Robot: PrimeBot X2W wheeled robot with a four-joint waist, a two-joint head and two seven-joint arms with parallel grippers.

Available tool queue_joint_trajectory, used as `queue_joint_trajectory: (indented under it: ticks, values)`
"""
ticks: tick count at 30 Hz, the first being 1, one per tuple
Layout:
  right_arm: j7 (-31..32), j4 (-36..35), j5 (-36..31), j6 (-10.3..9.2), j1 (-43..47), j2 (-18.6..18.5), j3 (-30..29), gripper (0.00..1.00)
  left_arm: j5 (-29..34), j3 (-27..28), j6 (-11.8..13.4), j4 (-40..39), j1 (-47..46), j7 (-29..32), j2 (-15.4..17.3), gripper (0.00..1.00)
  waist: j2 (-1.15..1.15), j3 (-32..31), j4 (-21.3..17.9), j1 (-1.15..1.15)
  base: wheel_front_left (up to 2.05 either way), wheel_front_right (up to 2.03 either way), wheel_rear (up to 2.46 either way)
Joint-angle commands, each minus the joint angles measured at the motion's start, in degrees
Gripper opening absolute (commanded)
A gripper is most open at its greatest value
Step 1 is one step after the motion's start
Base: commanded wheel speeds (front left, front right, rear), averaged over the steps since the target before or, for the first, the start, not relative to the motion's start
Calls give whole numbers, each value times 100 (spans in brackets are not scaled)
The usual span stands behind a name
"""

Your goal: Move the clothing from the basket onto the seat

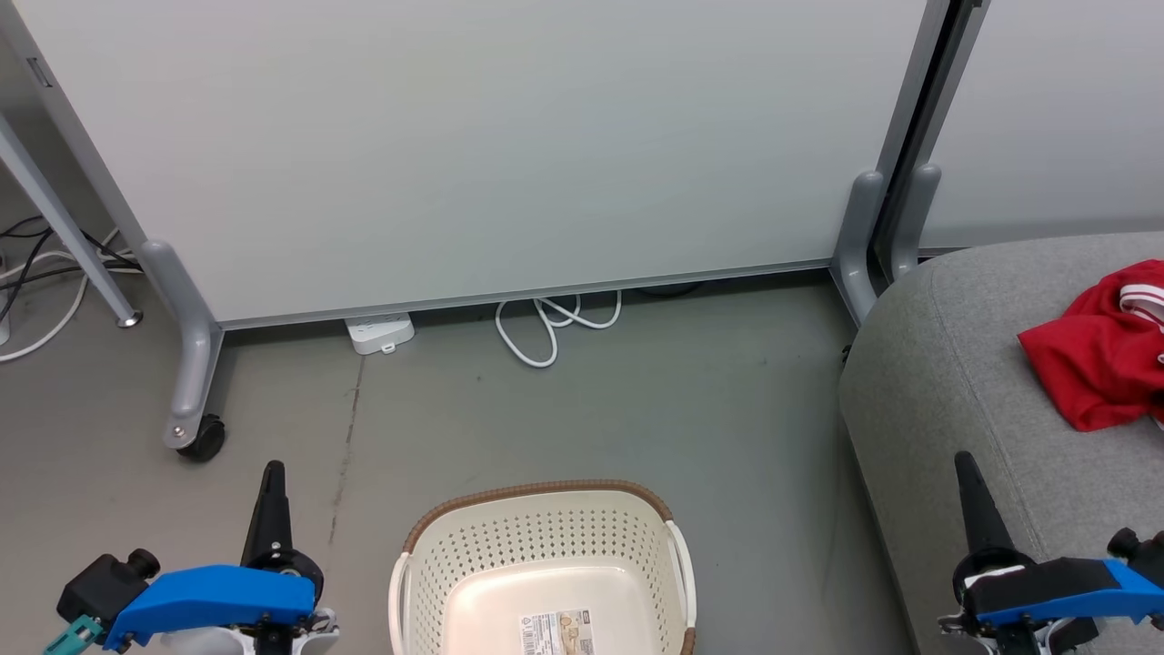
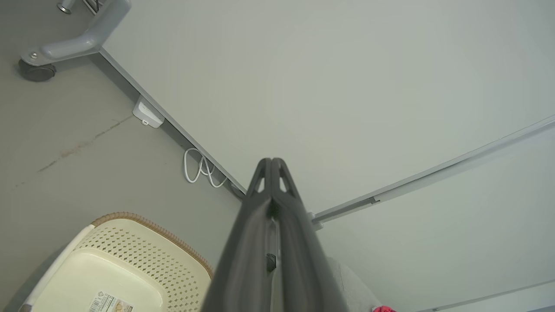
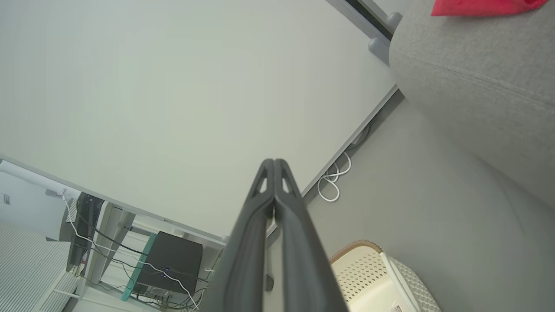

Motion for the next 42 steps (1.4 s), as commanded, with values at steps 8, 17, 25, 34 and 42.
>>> queue_joint_trajectory:
  ticks: [8,17,25,34,42]
  values:
    - [173,-98,704,2,-186,-32,-38,0,-676,99,-34,-110,-184,176,11,0,0,8,-36,-1,0,0,0]
    - [303,-117,1215,2,-210,-33,-58,0,-1182,150,-39,-136,-200,305,12,0,0,16,-69,-1,0,0,0]
    - [394,-130,1590,2,-238,-34,-73,0,-1546,185,-46,-153,-222,397,12,0,0,22,-95,-1,0,0,0]
    - [509,-144,2047,2,-266,-35,-91,0,-1980,240,-54,-175,-241,516,12,0,0,30,-128,-1,0,0,0]
    - [605,-154,2423,2,-277,-36,-106,0,-2344,284,-62,-192,-257,609,12,0,0,36,-157,-1,0,0,0]
